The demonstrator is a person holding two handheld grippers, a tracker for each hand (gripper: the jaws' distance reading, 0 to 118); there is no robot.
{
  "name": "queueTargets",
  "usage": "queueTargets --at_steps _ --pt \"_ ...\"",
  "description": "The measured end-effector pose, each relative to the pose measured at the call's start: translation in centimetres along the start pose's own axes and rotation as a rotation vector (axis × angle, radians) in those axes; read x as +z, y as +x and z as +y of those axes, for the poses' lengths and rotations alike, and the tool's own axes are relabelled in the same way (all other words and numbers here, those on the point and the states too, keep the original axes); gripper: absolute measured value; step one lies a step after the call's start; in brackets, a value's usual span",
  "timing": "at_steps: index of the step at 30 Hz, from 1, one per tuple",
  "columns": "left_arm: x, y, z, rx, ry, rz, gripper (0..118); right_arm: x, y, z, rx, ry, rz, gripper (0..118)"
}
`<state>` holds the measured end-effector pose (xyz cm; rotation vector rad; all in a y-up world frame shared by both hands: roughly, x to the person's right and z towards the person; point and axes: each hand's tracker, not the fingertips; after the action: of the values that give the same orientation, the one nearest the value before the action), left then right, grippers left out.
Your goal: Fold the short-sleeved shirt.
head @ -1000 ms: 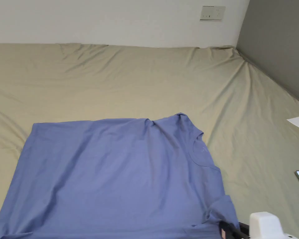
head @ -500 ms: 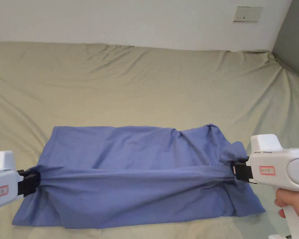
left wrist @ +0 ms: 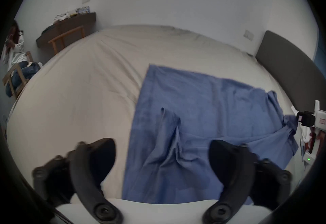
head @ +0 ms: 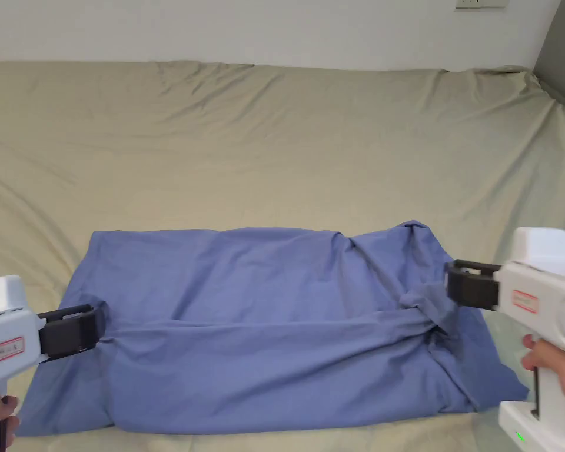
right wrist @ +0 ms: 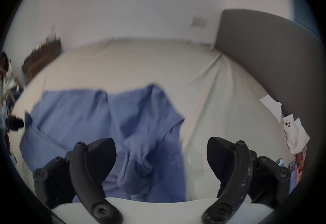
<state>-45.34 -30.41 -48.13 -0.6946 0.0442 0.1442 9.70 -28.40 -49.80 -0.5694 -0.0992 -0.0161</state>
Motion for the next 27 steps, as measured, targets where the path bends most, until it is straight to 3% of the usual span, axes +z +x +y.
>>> queueTargets --at_steps 2,4,5,6,7,8,9,11,14,20,24,25,26,27 --pt "4.6 -0.1 -1.0 -0.004 0.068 -0.002 108 5.4 0.8 -0.8 0.008 0.064 0.044 105" --pt "9.3 -0.1 -2.6 0.011 0.129 -0.053 95 9.8 1.3 -2.5 0.058 0.093 0.093 94" --pt "11.6 0.0 -4.0 0.026 0.175 -0.066 75 12.4 1.2 -3.8 0.087 0.106 0.11 81" --pt "13.2 0.2 -5.0 0.039 0.2 -0.044 32 14.2 1.0 -4.9 0.117 0.106 0.117 56" --pt "14.9 0.5 -6.5 0.04 0.212 -0.006 4 16.2 0.9 -6.1 0.145 0.106 0.119 35" --pt "16.6 0.8 -8.0 0.032 0.205 -0.014 0 18.0 0.8 -7.6 0.14 0.115 0.106 15" --pt "17.3 0.8 -9.0 0.025 0.199 -0.026 0 19.5 0.8 -8.8 0.135 0.121 0.106 4" --pt "18.8 1.5 -11.3 0.008 0.179 -0.029 0 22.1 0.4 -10.6 0.086 0.092 0.173 2" --pt "17.7 1.8 -13.5 -0.118 0.131 0.009 0 24.6 -0.6 -12.1 0.049 0.096 0.191 2" --pt "11.8 0.3 -11.3 -0.111 0.079 0.075 0 26.7 -3.0 -12.5 0.166 0.084 0.283 2" --pt "5.7 -0.8 -8.5 -0.137 0.028 0.092 0 26.5 -3.7 -12.2 0.181 0.071 0.3 2" --pt "3.9 -0.9 -8.1 -0.156 -0.011 0.105 5 26.3 -3.8 -12.1 0.187 0.066 0.299 2" --pt "2.2 -1.3 -7.9 -0.151 -0.045 0.115 25 26.1 -3.7 -11.9 0.195 0.064 0.299 2" --pt "1.1 -1.5 -7.8 -0.151 -0.08 0.111 73 25.9 -3.7 -11.7 0.203 0.064 0.298 2"
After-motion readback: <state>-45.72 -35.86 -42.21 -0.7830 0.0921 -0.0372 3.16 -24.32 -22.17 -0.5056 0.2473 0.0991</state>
